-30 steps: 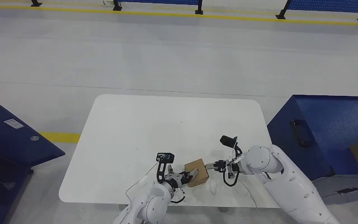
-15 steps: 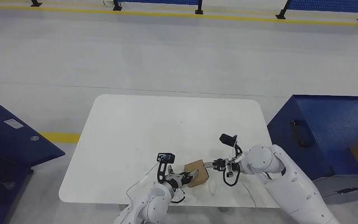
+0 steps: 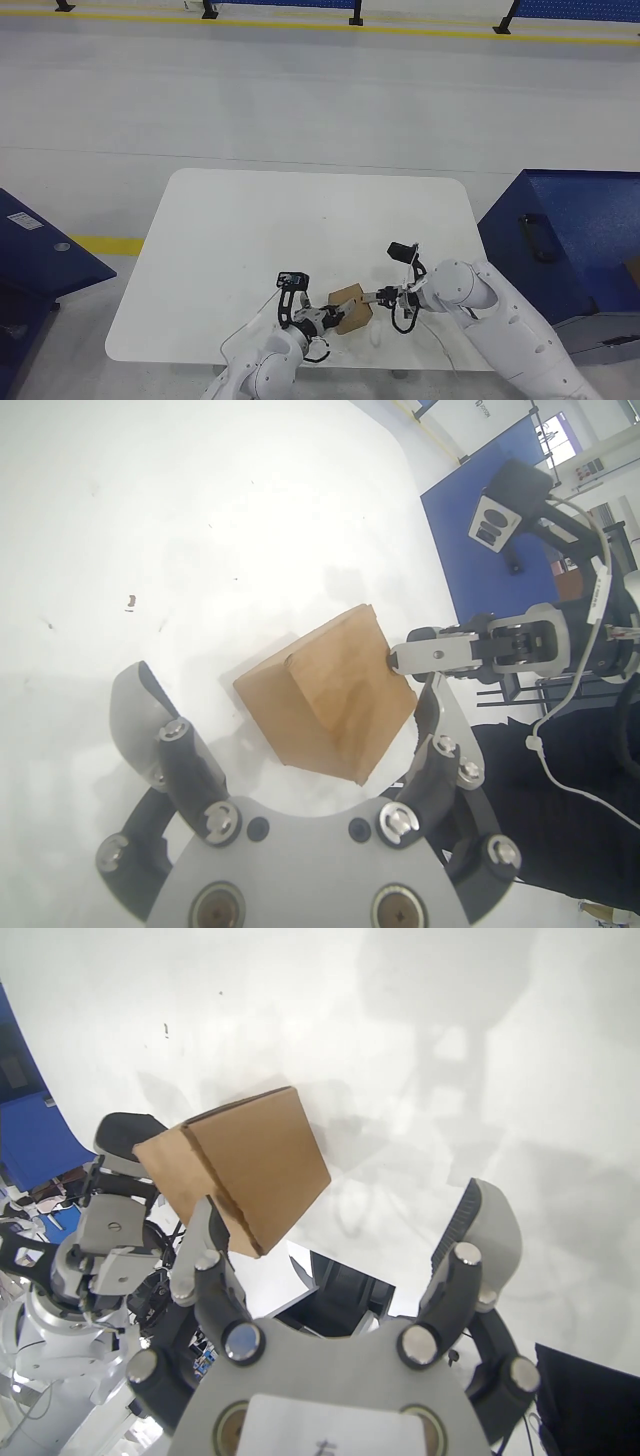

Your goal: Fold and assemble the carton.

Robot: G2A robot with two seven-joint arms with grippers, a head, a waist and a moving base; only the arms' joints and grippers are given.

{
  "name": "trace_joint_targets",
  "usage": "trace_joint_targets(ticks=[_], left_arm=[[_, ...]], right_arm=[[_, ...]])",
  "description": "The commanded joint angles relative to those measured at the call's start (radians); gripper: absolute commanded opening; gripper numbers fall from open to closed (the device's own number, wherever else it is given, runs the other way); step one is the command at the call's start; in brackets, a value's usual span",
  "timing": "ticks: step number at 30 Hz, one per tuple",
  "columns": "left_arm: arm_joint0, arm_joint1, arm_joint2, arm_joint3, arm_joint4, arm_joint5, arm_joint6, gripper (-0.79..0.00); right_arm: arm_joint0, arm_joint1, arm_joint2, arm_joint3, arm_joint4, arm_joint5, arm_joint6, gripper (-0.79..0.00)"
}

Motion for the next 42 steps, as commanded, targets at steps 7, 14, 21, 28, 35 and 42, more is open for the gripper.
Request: trace_joint_targets(ticks=[7, 14, 21, 28, 35, 42], left_arm=[[0.019, 0.003, -0.013, -0.029, -0.019, -0.056, 0.044, 0.0], [0.042, 0.01, -0.039, -0.078, -0.042, -0.157, 0.097, 0.0], [0.042, 0.01, -0.039, -0.078, -0.042, -0.157, 0.097, 0.0], [0.04, 0.013, -0.004, -0.122, 0.104, -0.193, 0.156, 0.0], [0.003, 0.004, 0.087, -0.142, 0.277, -0.181, 0.168, -0.785], [0.003, 0.004, 0.087, -0.142, 0.277, -0.181, 0.168, -0.785]], right_arm=[[-0.108, 0.031, 0.213, -0.099, 0.159, -0.053, -0.051, 0.0], [-0.165, 0.041, 0.311, -0.123, 0.257, -0.082, -0.068, 0.0], [-0.17, 0.037, 0.347, -0.081, 0.35, -0.055, -0.101, 0.0], [-0.327, 0.037, 0.526, -0.118, 0.478, -0.177, -0.376, 0.0], [-0.429, 0.028, 0.575, -0.171, 0.604, -0.246, -0.448, 0.0], [-0.429, 0.028, 0.575, -0.171, 0.604, -0.246, -0.448, 0.0]])
